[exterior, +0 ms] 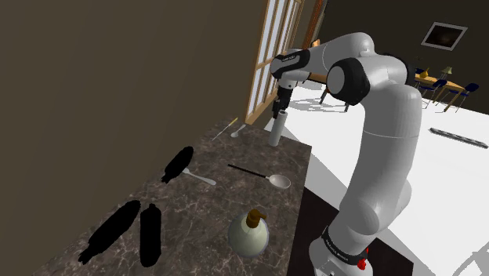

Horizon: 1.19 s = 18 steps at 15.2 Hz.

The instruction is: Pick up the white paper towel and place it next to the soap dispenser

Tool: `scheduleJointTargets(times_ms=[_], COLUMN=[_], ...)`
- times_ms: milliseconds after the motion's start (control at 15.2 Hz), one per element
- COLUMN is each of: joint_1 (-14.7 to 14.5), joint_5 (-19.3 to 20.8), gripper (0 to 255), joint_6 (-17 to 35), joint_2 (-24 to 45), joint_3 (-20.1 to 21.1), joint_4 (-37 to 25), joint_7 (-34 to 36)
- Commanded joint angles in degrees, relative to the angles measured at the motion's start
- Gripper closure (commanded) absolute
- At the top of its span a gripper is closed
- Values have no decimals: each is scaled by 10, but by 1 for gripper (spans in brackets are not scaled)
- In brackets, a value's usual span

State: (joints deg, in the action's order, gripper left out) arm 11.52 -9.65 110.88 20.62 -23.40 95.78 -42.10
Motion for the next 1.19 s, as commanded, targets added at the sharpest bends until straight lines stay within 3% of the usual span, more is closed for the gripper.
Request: scheduleJointTargets(times_ms=[0, 462, 1122], joint_1=[0, 0, 0], joint_5=[0, 0, 10], gripper=[255, 255, 255], joint_6=[0, 0, -69], joint_2=[0, 0, -17], joint_3=[0, 0, -4], joint_4=[0, 0, -53], joint_7=[0, 0, 8])
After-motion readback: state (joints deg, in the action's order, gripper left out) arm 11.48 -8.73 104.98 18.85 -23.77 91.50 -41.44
